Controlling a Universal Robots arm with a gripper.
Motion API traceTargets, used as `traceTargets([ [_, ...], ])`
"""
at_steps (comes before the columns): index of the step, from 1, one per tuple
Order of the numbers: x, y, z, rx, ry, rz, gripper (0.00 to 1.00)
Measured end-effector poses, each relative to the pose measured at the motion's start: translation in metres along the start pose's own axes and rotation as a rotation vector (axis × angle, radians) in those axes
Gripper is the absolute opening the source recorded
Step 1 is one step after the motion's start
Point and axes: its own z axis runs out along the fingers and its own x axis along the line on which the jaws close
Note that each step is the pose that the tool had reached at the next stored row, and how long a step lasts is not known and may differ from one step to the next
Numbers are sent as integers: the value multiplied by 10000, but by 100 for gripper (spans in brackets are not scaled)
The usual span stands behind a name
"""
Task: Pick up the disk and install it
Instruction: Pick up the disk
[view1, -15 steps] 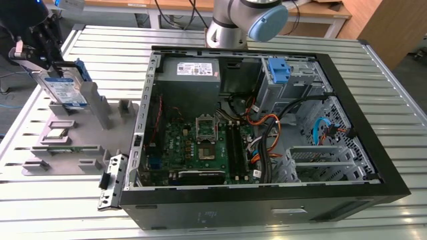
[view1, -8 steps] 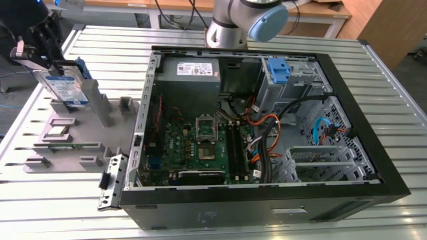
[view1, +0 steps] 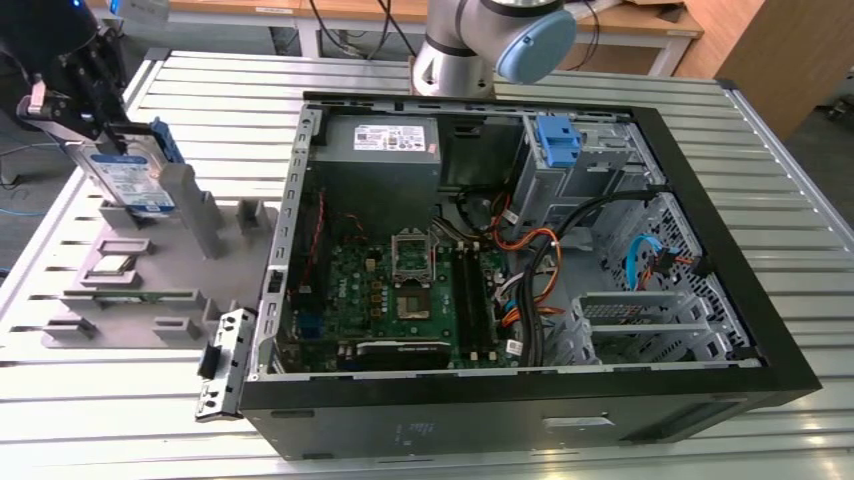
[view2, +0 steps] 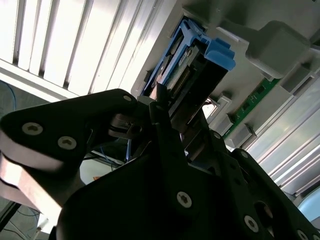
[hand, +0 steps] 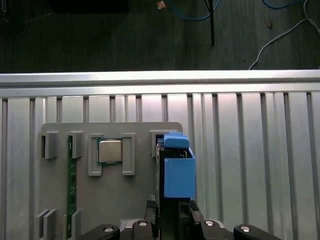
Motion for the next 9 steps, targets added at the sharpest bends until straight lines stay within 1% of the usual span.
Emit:
traceTargets([
  [6, 0, 0, 1, 2, -1, 12, 35],
  [9, 0, 0, 2, -4, 2, -82, 35],
])
